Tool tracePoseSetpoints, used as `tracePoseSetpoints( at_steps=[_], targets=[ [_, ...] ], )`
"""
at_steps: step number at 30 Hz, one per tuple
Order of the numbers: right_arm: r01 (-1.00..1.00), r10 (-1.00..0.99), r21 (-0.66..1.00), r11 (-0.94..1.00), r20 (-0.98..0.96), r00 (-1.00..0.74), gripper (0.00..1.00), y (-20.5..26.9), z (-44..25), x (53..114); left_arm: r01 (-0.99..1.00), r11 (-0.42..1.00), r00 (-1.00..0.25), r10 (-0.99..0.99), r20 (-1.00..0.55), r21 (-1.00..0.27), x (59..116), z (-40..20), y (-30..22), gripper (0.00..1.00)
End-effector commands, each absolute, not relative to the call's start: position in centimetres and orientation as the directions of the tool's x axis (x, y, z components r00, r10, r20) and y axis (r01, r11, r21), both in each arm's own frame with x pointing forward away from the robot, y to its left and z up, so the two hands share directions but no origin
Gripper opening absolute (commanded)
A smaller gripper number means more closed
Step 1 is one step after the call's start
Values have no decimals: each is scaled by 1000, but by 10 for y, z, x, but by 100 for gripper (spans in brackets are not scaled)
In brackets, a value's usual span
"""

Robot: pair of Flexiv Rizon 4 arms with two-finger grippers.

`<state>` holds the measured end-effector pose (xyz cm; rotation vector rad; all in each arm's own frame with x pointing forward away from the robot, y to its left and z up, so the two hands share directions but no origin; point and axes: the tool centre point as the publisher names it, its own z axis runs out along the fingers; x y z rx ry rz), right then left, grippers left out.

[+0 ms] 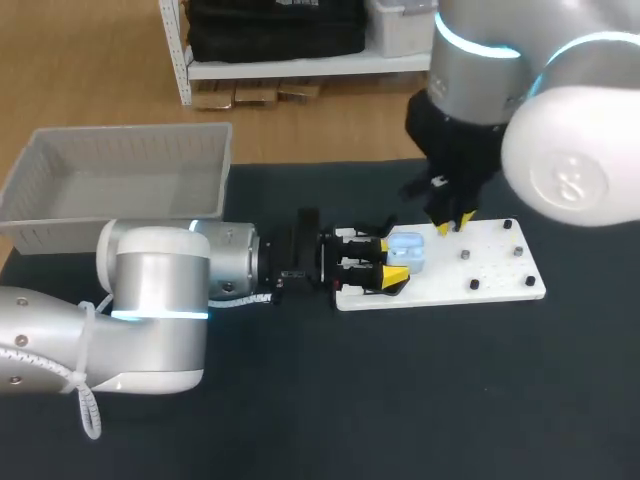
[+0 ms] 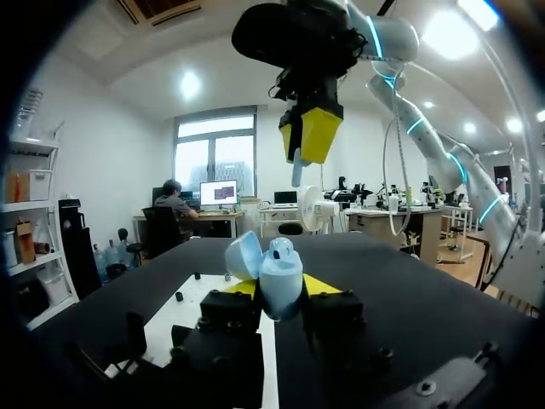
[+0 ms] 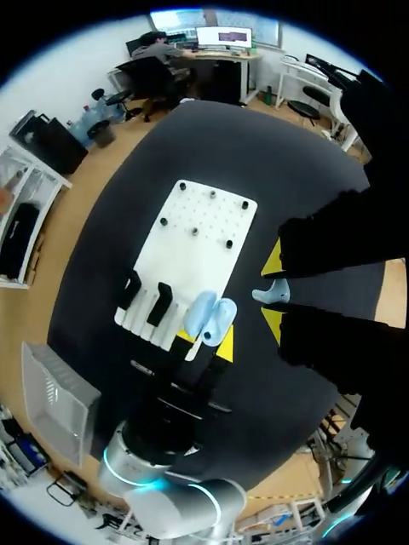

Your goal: Pick up each earbud case from the left stands, insert the matching earbuds, close the lid, and place the case in the box.

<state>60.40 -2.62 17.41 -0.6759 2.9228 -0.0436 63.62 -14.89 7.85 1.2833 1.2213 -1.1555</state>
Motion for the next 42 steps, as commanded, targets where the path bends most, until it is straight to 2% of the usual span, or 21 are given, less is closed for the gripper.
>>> tracePoseSetpoints(
  at_steps=[1,42],
  targets=[
    [-444,-450,-74,893,-112,-886,0,-13,171,610,999,-5,42,66,-997,42,634,79,-149,0],
    [-485,-493,-91,870,-140,-858,0,18,151,604,999,-5,42,66,-997,42,634,79,-149,0]
  ],
)
